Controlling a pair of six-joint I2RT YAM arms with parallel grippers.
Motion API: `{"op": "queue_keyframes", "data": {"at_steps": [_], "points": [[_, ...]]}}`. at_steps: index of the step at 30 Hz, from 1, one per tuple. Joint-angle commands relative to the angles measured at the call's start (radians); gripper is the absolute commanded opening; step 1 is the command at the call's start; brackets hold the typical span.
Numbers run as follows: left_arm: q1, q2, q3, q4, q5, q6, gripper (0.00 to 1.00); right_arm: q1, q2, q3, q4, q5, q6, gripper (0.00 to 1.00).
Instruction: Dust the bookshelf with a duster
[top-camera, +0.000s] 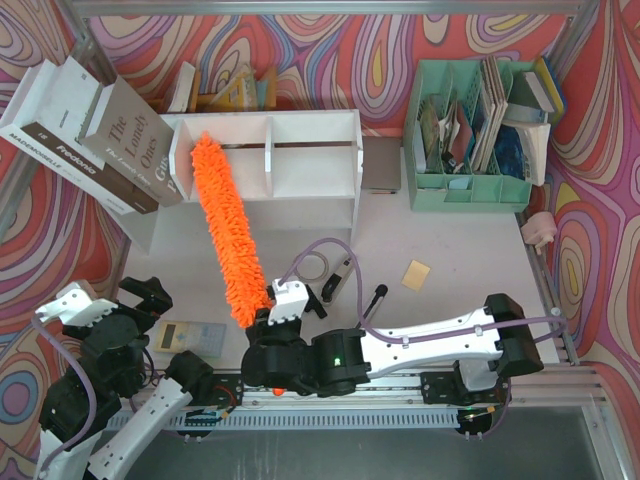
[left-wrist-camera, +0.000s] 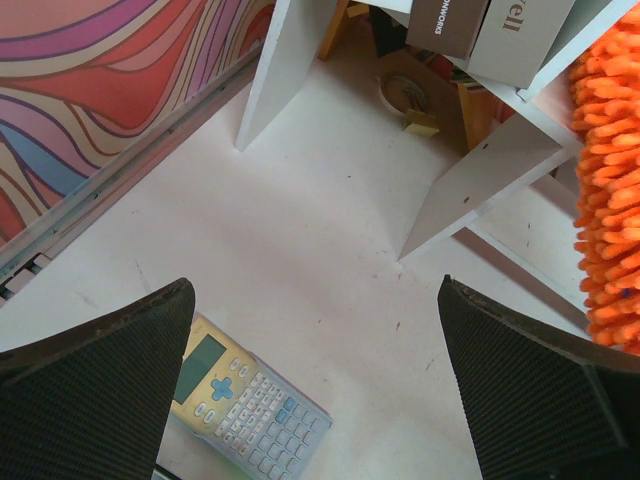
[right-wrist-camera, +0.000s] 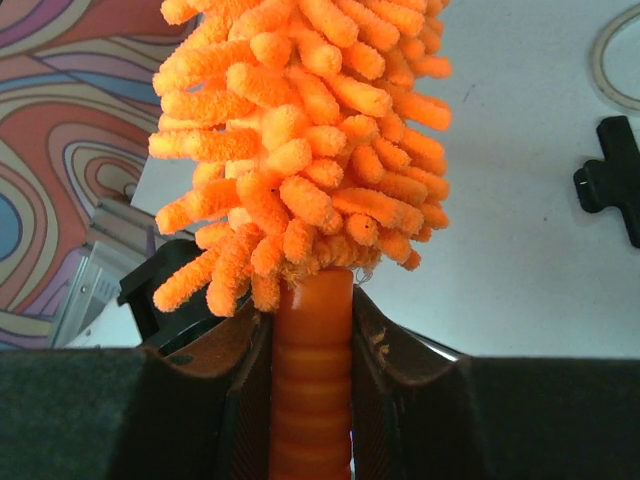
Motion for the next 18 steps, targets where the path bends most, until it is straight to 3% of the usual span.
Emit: {"op": "queue_keyframes", "data": {"at_steps": [1, 4, 13, 18], "points": [[-0.005, 0.018, -0.011, -0.007, -0.013, -0.002, 0.98, 0.0, 0.013, 0.043, 0.084, -0.011, -0.073, 0.0], [-0.005, 0.017, -0.008, -0.009, -0.013, -0.003, 0.98, 0.0, 0.003, 0.044, 0.046, 0.021, -0.03, 0.0], [-0.006, 0.014, -0.01, -0.008, -0.013, -0.003, 0.98, 0.0, -0.084, 0.002, -0.282, 0.18, 0.344, 0.0], [-0.005, 0.014, -0.009, -0.007, -0.012, -0.002, 0.98, 0.0, -0.059, 0.015, -0.232, 0.148, 0.285, 0.0]]}}
